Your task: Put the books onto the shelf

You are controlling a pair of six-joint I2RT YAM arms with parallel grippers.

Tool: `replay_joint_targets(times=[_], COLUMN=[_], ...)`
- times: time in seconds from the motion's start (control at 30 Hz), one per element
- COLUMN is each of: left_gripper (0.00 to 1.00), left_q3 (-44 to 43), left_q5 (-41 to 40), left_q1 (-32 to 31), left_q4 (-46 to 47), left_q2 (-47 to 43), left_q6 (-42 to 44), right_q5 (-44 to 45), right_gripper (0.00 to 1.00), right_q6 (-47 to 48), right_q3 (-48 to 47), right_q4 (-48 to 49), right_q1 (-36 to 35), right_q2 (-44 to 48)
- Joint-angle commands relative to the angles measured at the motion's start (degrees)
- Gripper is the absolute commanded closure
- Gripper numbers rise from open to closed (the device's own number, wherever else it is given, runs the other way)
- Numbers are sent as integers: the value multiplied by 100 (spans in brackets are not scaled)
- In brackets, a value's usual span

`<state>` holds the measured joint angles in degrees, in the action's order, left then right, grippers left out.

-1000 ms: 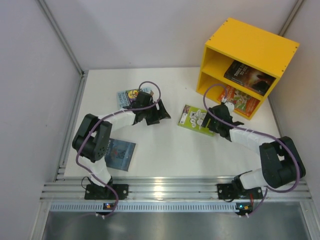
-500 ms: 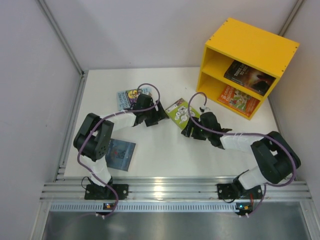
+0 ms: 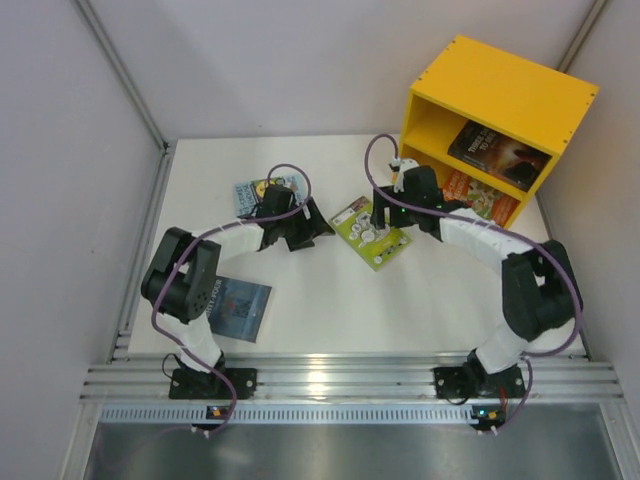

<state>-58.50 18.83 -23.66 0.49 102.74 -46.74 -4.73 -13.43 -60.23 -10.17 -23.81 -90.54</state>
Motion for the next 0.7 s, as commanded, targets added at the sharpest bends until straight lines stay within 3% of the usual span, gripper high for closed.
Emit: replay_joint_targets(times=[0.0,0.13,0.27,0.37,0.4,0.5,0.6,0.67], left_gripper=[20,20,19,19,18,17,15,14], left_q3=[-249,-547,-593,-391,-355,-118,40,215], left_q5=[244,174,-19,15,24,24,-334,-450], left_q1=[2,-7,-7,2,2,2,2,19], left_q4=[487,356,135,311,320,267,-319,-524], left_q2=[219,536,651,607,555,344,63,-156], left_q6=[-98,-63,-28,-98,-124,-142,-81,-54], right_q5=[-361,-975,-1337,-1609,-1627,-1767,-2076,-2180], right_gripper=[20,19,22,42,59,86,100,100], right_q6=[886,904,869,719,649,342,25,-229], right_q3=[-559,-859,-789,-561,-465,132,555,836], right_q4=[-345,-205,-20,173,243,805,1193,1499], right_q1=[201,219,88,-18,-9,-1,-1,34], right_q2=[-963,-1737,-1914,-1932,-1906,-1722,-1695,-1721])
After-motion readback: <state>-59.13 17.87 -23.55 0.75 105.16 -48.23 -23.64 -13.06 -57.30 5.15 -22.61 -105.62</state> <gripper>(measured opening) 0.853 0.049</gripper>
